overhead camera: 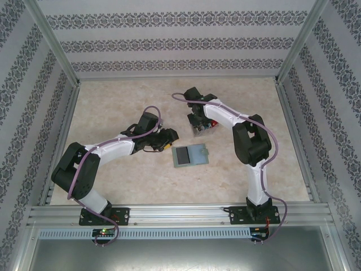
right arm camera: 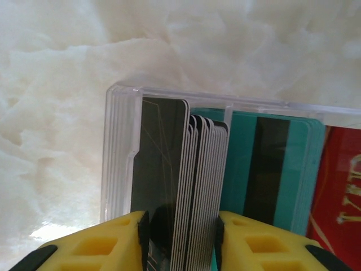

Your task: Put the credit cards into the card holder

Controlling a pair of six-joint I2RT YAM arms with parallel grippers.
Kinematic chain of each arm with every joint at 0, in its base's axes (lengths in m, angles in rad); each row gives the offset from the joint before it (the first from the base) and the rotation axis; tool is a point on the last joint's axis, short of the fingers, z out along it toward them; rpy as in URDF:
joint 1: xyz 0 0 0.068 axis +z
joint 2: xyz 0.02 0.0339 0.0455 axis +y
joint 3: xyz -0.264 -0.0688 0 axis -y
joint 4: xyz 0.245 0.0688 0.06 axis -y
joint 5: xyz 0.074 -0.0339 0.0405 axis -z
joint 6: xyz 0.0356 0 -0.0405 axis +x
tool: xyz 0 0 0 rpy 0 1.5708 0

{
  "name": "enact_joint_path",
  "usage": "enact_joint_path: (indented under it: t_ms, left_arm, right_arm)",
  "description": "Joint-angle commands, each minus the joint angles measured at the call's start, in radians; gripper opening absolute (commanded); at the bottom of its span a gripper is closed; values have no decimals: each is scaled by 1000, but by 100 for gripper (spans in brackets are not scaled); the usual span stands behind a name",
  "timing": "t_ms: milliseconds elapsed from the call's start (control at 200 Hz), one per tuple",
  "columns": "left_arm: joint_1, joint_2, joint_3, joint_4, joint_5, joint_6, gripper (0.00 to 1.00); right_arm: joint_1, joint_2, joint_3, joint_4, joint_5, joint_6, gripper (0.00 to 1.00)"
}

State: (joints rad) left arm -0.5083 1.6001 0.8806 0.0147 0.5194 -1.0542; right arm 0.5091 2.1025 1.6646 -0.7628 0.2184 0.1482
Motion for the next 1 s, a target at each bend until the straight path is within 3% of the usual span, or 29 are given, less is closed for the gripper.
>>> enact_joint_path:
  t_ms: [0, 65, 290, 475, 629, 704, 784, 999]
  left_arm:
    - [3, 6, -3, 14, 7, 5, 52]
    - [2, 4, -6, 17, 6, 5, 52]
    - [4, 7, -6, 22, 7, 0, 53]
    - [4, 9, -2, 17, 11, 5, 53]
    - [4, 8, -9, 19, 8, 3, 53]
    - [3, 9, -9, 22, 8, 1, 53]
    - [4, 11, -7, 23, 9, -1, 53]
    - [2, 15, 0, 16, 12, 5, 53]
  right_arm:
    - [31, 24, 19, -36, 202, -41, 35]
    - [34, -5, -3, -11, 212, -52, 28]
    - [19, -65, -26, 17, 198, -56, 26]
    - [9, -61, -32, 12, 202, -59, 30]
    - [-3, -67, -38, 15, 153, -61, 15]
    - [-7, -64, -36, 14, 148, -61, 19]
    - [-8, -54, -27, 5, 125, -65, 30]
    - [-11, -9, -21, 11, 150, -68, 32]
